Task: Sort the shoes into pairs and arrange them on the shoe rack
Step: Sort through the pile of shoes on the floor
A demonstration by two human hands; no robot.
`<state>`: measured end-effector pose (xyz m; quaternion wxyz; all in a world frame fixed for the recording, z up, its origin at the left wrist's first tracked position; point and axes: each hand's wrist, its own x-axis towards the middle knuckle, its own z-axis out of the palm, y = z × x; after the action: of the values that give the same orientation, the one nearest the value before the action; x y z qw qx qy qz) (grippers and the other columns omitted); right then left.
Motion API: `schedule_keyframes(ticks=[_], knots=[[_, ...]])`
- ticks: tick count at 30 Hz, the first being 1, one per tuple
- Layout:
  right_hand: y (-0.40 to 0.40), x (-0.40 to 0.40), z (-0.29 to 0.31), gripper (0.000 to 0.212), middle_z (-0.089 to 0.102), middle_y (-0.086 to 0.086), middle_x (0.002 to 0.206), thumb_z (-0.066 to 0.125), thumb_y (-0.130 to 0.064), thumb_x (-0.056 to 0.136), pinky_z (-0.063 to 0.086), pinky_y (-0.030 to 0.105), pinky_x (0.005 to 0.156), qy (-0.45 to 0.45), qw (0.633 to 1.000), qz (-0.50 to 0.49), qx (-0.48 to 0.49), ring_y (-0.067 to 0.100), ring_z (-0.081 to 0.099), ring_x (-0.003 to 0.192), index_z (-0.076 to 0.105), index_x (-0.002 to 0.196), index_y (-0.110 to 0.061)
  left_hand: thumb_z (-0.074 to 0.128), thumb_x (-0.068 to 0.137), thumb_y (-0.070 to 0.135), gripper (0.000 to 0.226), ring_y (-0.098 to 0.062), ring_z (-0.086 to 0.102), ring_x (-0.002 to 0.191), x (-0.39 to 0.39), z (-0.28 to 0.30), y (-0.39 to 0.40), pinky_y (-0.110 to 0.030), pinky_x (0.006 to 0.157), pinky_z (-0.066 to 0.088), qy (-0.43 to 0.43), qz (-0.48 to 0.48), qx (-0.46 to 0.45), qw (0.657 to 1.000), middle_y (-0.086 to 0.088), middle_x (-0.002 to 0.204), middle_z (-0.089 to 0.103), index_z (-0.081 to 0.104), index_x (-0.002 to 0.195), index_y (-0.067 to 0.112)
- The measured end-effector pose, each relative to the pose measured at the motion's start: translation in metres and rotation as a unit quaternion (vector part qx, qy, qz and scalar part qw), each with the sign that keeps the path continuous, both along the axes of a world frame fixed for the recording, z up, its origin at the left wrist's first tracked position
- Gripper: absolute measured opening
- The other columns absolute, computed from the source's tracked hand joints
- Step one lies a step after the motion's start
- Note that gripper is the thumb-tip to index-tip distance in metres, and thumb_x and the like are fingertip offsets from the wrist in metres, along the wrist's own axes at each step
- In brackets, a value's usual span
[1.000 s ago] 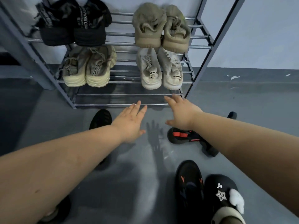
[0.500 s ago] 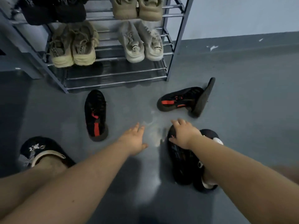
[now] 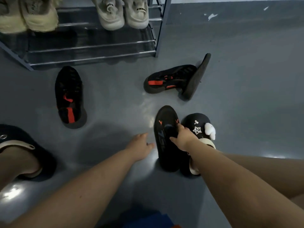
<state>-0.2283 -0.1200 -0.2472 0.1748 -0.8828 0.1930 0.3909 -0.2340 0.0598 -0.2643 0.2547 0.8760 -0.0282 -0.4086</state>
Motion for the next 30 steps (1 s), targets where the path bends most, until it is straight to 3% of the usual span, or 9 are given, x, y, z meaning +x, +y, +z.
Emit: schedule_keyframes(ticks=[3,6,9,11,17,19,21,25,30], knots=[[-0.008,0.002,-0.01,0.074,0.044,0.018,0.142,0.054,-0.033,0.093,0.035,0.036,0.107,0.015,0.999,-0.046,0.019,0.034,0.043,0.131,0.014,0.15,-0.006,0.049,0.095,0.036,0.061,-0.027,0.035,0.138,0.012,-0.016,-0.014,-0.03,0.11,0.028,0.053,0.081,-0.016,0.995,-0.014,0.15,0.036,0.031,0.145,0.005],[-0.012,0.006,-0.015,0.062,0.048,0.018,0.139,0.051,-0.026,0.095,0.036,0.034,0.104,0.006,0.997,-0.072,0.025,0.033,0.044,0.13,0.024,0.145,-0.002,0.047,0.096,0.037,0.047,-0.032,0.054,0.119,0.021,-0.032,-0.027,-0.029,0.086,0.039,0.099,0.108,-0.022,0.989,-0.019,0.129,0.057,0.056,0.122,-0.001],[-0.012,0.009,-0.024,0.053,0.052,0.017,0.135,0.053,-0.023,0.093,0.038,0.033,0.102,0.006,0.994,-0.096,0.05,0.032,0.048,0.126,0.036,0.138,-0.001,0.046,0.096,0.04,0.045,-0.036,0.061,0.105,0.017,-0.039,-0.041,-0.026,0.07,0.034,0.14,0.083,-0.021,0.986,-0.024,0.103,0.065,0.063,0.098,-0.002],[-0.013,0.006,-0.031,0.051,0.054,0.016,0.132,0.055,-0.021,0.092,0.04,0.033,0.103,0.012,0.991,-0.117,0.069,0.031,0.05,0.123,0.04,0.137,-0.001,0.05,0.096,0.032,0.04,-0.037,0.061,0.103,0.012,-0.042,-0.049,-0.025,0.068,0.033,0.144,0.092,-0.028,0.985,-0.026,0.102,0.065,0.064,0.1,-0.005],[-0.021,0.006,-0.039,0.032,0.066,0.01,0.103,0.06,-0.013,0.089,0.05,0.035,0.089,0.003,0.964,-0.228,0.134,0.027,0.061,0.1,0.06,0.12,-0.005,0.047,0.097,0.017,0.027,-0.037,0.055,0.113,0.016,-0.042,-0.055,-0.035,0.09,0.042,0.108,0.121,-0.024,0.987,-0.024,0.12,0.059,0.055,0.109,-0.006],[-0.017,0.008,-0.038,0.027,0.06,0.005,0.086,0.06,-0.013,0.089,0.049,0.031,0.078,0.009,0.957,-0.248,0.151,0.024,0.058,0.089,0.061,0.115,-0.005,0.047,0.097,0.016,0.018,-0.037,0.055,0.112,0.02,-0.041,-0.05,-0.035,0.089,0.042,0.097,0.155,-0.018,0.983,-0.024,0.118,0.059,0.055,0.09,0.001],[-0.009,0.011,-0.038,0.026,0.056,0.002,0.077,0.06,-0.012,0.089,0.048,0.029,0.073,0.007,0.955,-0.248,0.16,0.023,0.056,0.084,0.061,0.114,-0.003,0.048,0.096,0.017,0.025,-0.036,0.055,0.109,0.027,-0.04,-0.038,-0.035,0.088,0.042,0.078,0.187,-0.013,0.979,-0.024,0.116,0.06,0.043,0.072,0.012],[0.022,0.021,-0.041,0.027,0.059,0.002,0.08,0.058,-0.007,0.089,0.049,0.027,0.073,-0.006,0.943,-0.262,0.204,0.024,0.057,0.086,0.062,0.116,-0.003,0.048,0.097,0.022,0.013,-0.034,0.055,0.107,0.037,-0.04,0.001,-0.033,0.086,0.043,0.061,0.235,-0.001,0.97,-0.021,0.113,0.06,0.046,0.087,0.012],[0.073,0.037,-0.047,0.028,0.06,0.01,0.092,0.06,-0.007,0.088,0.051,0.041,0.091,-0.016,0.936,-0.259,0.238,0.024,0.056,0.088,0.061,0.115,0.001,0.051,0.095,0.018,0.012,-0.035,0.056,0.107,0.045,-0.037,0.049,-0.033,0.086,0.043,0.034,0.299,0.001,0.954,-0.025,0.114,0.06,0.054,0.097,0.007]])
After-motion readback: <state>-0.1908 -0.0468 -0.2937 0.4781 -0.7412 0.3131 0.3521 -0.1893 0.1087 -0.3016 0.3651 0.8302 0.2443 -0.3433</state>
